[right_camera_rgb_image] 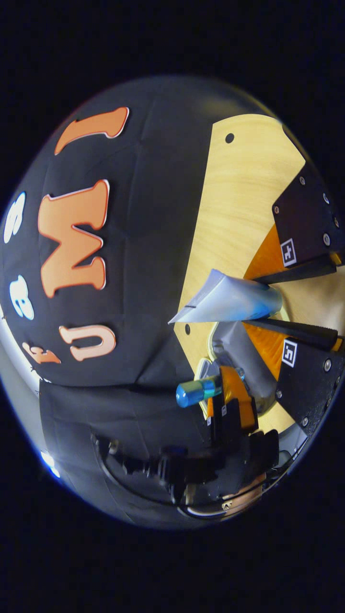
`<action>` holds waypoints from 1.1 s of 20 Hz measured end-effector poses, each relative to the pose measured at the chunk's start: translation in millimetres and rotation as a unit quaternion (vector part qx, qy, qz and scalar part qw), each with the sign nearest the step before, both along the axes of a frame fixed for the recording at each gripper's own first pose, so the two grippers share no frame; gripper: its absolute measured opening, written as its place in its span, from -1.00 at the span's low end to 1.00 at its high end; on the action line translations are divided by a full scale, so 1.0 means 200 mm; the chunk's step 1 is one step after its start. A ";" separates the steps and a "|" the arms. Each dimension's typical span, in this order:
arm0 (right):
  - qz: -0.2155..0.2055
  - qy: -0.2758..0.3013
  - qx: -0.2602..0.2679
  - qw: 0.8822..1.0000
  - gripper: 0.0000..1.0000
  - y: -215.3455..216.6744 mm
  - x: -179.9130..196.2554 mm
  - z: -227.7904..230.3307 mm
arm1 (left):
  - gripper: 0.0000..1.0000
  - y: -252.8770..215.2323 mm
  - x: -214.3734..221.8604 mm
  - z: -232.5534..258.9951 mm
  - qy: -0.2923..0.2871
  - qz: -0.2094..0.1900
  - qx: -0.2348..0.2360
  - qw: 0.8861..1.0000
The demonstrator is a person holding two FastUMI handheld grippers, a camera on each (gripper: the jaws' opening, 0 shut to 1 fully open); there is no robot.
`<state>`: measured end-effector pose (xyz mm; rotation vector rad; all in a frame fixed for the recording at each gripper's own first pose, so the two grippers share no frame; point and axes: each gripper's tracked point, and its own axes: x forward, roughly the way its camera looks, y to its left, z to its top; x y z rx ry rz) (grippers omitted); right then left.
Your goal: First open the suitcase, pack the skin care products into it, and then close the suitcase.
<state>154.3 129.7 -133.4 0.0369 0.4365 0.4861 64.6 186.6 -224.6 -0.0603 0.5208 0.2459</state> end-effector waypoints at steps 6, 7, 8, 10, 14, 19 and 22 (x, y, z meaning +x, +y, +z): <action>0.013 0.013 -0.009 1.000 -0.17 0.16 -0.06 -0.02 | -0.08 0.16 -0.08 -0.26 0.069 0.005 -0.032 0.997; 0.010 0.016 -0.011 1.000 -0.17 0.17 -0.05 -0.03 | -0.08 0.17 -0.08 -0.30 0.081 -0.001 -0.040 0.996; 0.004 0.016 -0.012 1.000 -0.17 0.16 -0.04 -0.03 | -0.08 0.17 -0.09 -0.34 0.096 -0.005 -0.047 0.994; -0.009 0.018 -0.010 1.000 -0.17 0.16 -0.04 -0.03 | -0.07 0.16 -0.10 -0.42 0.123 -0.014 -0.064 0.990; -0.028 0.025 -0.018 0.999 -0.17 0.15 -0.02 -0.06 | -0.07 0.15 -0.15 -0.64 0.204 -0.020 -0.122 0.971; -0.042 0.040 -0.023 0.998 -0.17 0.18 -0.01 -0.11 | -0.13 0.17 -0.08 -0.69 0.218 -0.036 -0.115 0.968; -0.042 0.052 -0.022 0.998 -0.17 0.22 0.01 -0.14 | -0.13 0.13 -0.10 -0.76 0.250 -0.041 -0.132 0.958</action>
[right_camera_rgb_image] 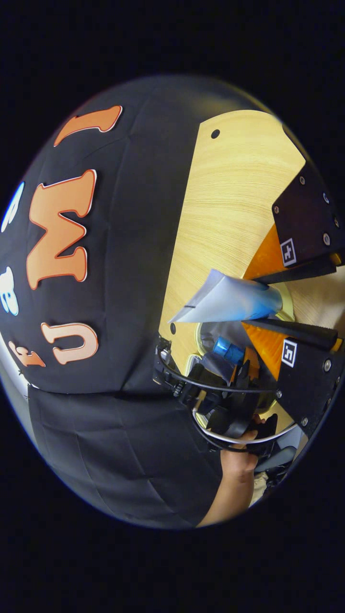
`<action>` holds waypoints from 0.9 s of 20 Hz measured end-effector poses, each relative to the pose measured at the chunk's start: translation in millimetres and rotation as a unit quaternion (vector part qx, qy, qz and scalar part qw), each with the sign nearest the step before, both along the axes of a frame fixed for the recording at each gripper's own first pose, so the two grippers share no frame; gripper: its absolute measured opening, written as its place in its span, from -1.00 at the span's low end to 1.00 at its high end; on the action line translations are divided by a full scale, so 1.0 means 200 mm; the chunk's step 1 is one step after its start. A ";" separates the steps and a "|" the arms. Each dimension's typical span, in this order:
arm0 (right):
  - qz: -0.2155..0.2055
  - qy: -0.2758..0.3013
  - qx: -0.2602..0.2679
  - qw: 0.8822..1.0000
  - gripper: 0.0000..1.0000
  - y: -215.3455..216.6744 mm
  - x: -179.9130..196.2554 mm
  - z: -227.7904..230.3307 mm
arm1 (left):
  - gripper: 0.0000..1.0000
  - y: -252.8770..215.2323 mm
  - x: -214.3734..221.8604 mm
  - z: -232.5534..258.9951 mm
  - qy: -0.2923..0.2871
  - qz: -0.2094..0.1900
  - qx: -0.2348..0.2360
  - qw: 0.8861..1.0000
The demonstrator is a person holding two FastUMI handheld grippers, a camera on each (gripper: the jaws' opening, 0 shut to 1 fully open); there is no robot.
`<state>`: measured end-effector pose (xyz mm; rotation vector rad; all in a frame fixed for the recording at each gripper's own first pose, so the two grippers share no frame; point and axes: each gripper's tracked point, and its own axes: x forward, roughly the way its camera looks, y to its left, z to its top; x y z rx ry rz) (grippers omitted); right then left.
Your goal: First open the suitcase, pack the skin care products into it, and then close the suitcase.
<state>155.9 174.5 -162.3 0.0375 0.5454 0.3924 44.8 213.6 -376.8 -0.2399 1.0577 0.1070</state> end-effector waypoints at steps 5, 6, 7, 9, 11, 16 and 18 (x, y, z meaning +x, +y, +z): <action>0.003 0.028 0.002 1.000 -0.18 0.07 0.04 -0.09 | -0.12 0.00 -0.02 -0.03 0.035 0.001 -0.009 0.999; 0.004 0.034 0.003 0.999 -0.17 0.08 0.05 -0.11 | -0.11 -0.01 -0.03 -0.02 0.035 0.004 -0.014 0.999; 0.003 0.038 0.003 0.999 -0.17 0.10 0.07 -0.13 | -0.08 -0.02 -0.03 -0.01 0.031 0.003 -0.022 0.999; 0.003 0.050 0.000 0.999 -0.17 0.11 0.10 -0.17 | 0.02 -0.02 -0.04 0.03 0.014 0.002 -0.027 1.000; 0.001 0.066 -0.002 0.998 -0.17 0.12 0.10 -0.22 | 0.08 0.02 -0.06 0.12 -0.013 0.001 -0.025 1.000; 0.007 0.092 -0.002 0.996 -0.17 0.22 0.13 -0.31 | 0.44 0.22 -0.13 0.40 -0.101 0.051 -0.049 0.992; 0.009 0.105 0.001 0.994 -0.17 0.28 0.12 -0.35 | 0.60 0.37 -0.18 0.49 -0.127 0.073 -0.039 0.988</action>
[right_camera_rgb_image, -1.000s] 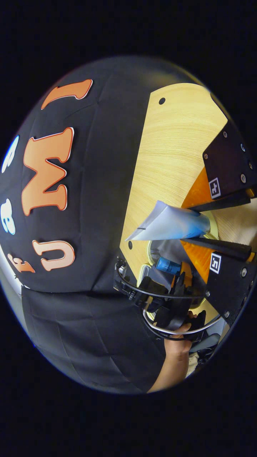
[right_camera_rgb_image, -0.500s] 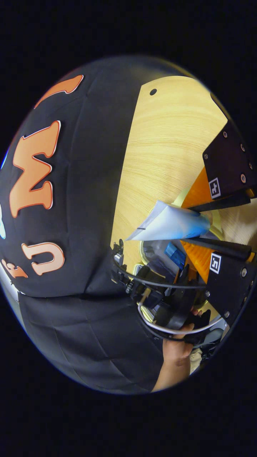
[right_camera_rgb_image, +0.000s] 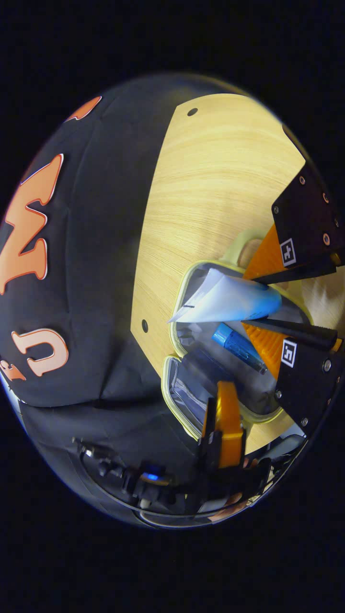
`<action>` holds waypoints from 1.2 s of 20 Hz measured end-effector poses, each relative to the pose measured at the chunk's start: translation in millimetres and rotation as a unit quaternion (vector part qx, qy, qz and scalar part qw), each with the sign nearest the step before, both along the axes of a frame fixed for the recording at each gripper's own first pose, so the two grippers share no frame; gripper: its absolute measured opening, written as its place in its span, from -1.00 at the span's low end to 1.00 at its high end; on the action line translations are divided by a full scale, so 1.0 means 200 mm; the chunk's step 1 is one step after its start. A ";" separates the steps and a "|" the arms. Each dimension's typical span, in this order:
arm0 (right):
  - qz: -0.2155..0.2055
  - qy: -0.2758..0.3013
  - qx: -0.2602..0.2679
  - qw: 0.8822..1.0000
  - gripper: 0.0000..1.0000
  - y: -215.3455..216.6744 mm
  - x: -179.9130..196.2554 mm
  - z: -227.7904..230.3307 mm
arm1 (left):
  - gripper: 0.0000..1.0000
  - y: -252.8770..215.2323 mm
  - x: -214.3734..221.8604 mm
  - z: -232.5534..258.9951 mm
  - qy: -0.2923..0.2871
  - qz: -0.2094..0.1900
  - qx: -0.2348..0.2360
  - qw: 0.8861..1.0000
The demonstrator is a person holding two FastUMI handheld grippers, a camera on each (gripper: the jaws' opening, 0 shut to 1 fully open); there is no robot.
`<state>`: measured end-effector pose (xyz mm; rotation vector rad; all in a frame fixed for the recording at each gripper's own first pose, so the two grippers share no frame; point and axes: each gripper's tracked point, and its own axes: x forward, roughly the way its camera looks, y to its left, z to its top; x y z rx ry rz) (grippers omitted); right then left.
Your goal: First open the suitcase, pack the skin care products into it, and then close the suitcase.
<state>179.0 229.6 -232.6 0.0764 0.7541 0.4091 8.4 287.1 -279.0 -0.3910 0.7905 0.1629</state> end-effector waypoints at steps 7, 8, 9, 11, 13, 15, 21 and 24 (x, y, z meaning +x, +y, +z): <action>0.000 0.068 -0.010 0.998 -0.17 0.17 -0.03 -0.21 | 0.76 0.67 -0.33 0.13 -0.017 0.105 0.094 0.990; -0.003 0.076 -0.014 0.997 -0.17 0.19 -0.03 -0.23 | 0.76 0.76 -0.37 0.12 -0.014 0.125 0.094 0.988; -0.003 0.084 -0.020 0.996 -0.17 0.20 -0.03 -0.26 | 0.77 0.84 -0.42 0.11 -0.012 0.144 0.090 0.985; -0.009 0.100 -0.028 0.995 -0.27 0.20 -0.03 -0.30 | 0.77 1.01 -0.50 0.06 -0.006 0.185 0.075 0.980; -0.017 0.118 -0.034 0.992 -0.17 0.22 -0.02 -0.34 | 0.77 1.16 -0.59 0.01 0.001 0.219 0.060 0.974; -0.030 0.123 -0.040 0.991 -0.17 0.22 0.00 -0.36 | 0.76 1.27 -0.64 -0.04 0.006 0.243 0.049 0.969; -0.045 0.140 -0.047 0.988 -0.17 0.22 0.00 -0.38 | 0.77 1.44 -0.74 -0.22 0.007 0.308 -0.077 0.948; -0.051 0.142 -0.035 0.988 -0.10 0.22 0.01 -0.36 | 0.77 1.48 -0.73 -0.27 0.006 0.326 -0.125 0.937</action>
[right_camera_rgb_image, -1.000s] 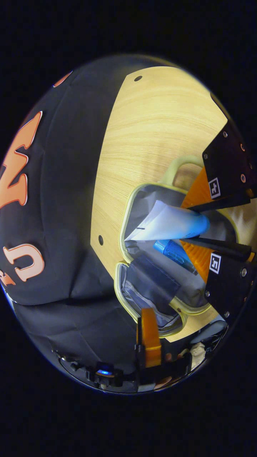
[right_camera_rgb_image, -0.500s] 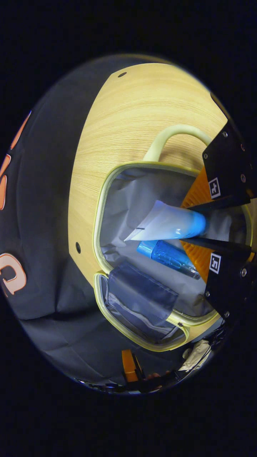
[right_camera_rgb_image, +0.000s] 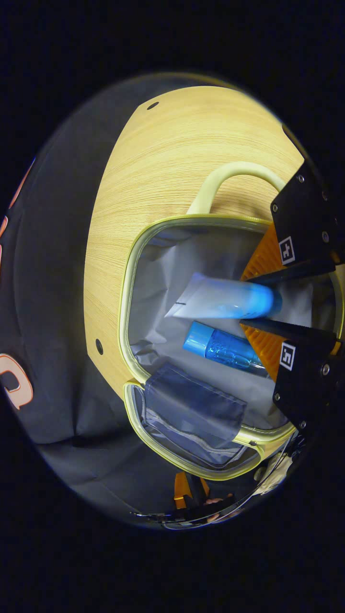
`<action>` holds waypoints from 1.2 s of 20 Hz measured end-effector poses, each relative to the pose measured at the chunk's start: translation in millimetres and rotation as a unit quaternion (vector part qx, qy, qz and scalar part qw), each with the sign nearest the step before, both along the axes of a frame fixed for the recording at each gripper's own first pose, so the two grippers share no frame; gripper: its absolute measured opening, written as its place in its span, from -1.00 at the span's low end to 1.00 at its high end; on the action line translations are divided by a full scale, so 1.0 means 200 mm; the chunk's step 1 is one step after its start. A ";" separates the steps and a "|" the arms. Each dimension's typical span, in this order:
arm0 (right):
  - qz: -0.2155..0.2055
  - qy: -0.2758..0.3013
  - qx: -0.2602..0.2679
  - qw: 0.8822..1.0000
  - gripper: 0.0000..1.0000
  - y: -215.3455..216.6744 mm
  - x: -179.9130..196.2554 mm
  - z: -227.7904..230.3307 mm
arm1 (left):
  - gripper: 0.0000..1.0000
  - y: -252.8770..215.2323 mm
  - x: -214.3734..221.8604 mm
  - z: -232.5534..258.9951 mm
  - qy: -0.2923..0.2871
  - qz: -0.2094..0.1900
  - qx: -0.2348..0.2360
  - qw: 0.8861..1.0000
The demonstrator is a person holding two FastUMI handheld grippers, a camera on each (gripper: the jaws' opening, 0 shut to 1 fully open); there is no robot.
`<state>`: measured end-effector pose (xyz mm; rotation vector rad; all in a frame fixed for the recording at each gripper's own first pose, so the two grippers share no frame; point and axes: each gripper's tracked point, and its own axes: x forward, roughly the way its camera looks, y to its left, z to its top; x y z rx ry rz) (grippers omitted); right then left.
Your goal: First open the suitcase, pack the skin care products into it, and then close the suitcase.
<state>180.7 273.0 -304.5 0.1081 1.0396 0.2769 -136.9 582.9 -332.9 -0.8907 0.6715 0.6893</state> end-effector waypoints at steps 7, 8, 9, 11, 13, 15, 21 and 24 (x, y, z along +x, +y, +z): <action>-0.009 -0.046 0.011 0.999 0.41 -0.07 -0.01 0.17 | 0.59 0.10 -0.04 -0.01 -0.030 -0.018 -0.069 0.997; -0.011 -0.059 0.009 0.998 0.46 -0.10 -0.01 0.20 | 0.80 0.10 -0.03 -0.02 -0.038 -0.022 -0.082 0.996; -0.013 -0.072 0.007 0.997 0.58 -0.14 -0.01 0.25 | 0.70 0.08 0.00 -0.02 -0.048 -0.023 -0.093 0.994; -0.026 -0.096 -0.004 0.995 0.75 -0.23 -0.02 0.33 | 0.24 0.06 0.05 -0.06 -0.065 -0.023 -0.113 0.991; -0.041 -0.113 -0.014 0.993 0.81 -0.31 -0.04 0.41 | -0.55 0.07 0.05 -0.07 -0.077 -0.020 -0.117 0.990; -0.054 -0.134 -0.019 0.989 0.85 -0.38 -0.05 0.49 | -0.68 0.06 0.08 0.01 -0.120 -0.033 -0.119 0.985; -0.073 -0.182 -0.026 0.980 0.88 -0.51 -0.02 0.67 | -0.77 0.03 0.15 0.47 -0.190 -0.096 -0.055 0.975; -0.073 -0.205 -0.027 0.976 0.88 -0.55 0.01 0.74 | -0.79 -0.03 0.20 0.76 -0.231 -0.129 -0.027 0.964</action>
